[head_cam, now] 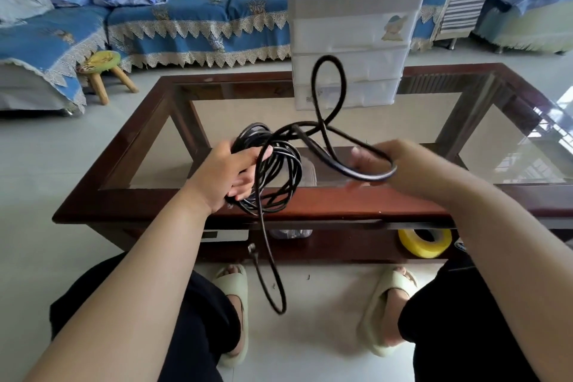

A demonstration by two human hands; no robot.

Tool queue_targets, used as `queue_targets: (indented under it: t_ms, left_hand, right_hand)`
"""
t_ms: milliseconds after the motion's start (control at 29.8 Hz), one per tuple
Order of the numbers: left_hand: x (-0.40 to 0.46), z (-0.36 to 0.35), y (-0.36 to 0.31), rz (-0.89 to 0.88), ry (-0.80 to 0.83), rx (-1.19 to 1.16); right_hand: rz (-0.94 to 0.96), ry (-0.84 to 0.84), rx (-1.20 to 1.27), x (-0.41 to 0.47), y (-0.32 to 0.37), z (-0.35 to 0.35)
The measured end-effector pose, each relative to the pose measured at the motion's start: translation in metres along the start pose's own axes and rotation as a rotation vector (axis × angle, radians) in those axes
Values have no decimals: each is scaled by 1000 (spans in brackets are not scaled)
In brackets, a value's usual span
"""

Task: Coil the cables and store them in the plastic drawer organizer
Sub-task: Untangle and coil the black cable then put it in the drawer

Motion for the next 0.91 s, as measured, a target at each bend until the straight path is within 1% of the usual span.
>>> queue_targets:
  t_ms: [67,201,235,268,302,335,369,402,436,469,536,570,603,637,671,771,838,905]
  left_hand:
    - [2,-6,0,35,6,41]
    - [4,-14,4,130,55,167]
    - [3,-14,6,151,52,199]
    - [2,-13,6,162,43,227]
    - [2,-11,5,156,33,278]
    - [3,-9,4,140,18,377]
    - [5,-8,2,125,8,529]
    - [7,-7,1,129,9,693]
    - [9,-8,3,151,22,830]
    - [10,-9,6,183,47,917]
    - [11,-12,13,227,101,965]
    - [11,-14,16,230,115,971]
    - [11,-14,17,224,115,980]
    - [12,-15,17,214,106,995]
    - [13,-15,16,209,92,1016]
    - [15,-13,16,226,57,1062]
    - [15,-14,16,255,40,1047]
    - [16,-15,17,298,11,997]
  right_hand:
    - [82,49,-150,1,9,-16]
    - [309,125,-245,9,13,-25]
    - [329,107,-247,12,10,-23]
    - [309,28,-202,15,6,-18]
    - [249,-81,-68,18,2,-11]
    - [197,-183,139,19,1,-4]
    - [178,-253,372,19,1,3]
    - [200,-238,574,18,3,6]
    - [218,-138,681,15,9,6]
    - [206,11,672,12,12,3]
    - [98,313,484,4,18,-11]
    - [47,411,396,2,19,-20]
    - [26,454,297,4,20,-30]
    - [35,447,178,8,19,-40]
    - [53,405,41,13,19,-48]
    - [88,232,-314,23,13,-63]
    - [124,105,-473,24,13,-65]
    - [216,-29,-557,25,19,-62]
Point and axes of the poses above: each hand's wrist, its own x-axis towards the middle knuckle, its own z-axis out of the back of the hand, y = z × x, the point moved 4 cm from there along x, towards the middle knuckle, and after that the axes turned 10 degrees about y, right-handed, at the moved point
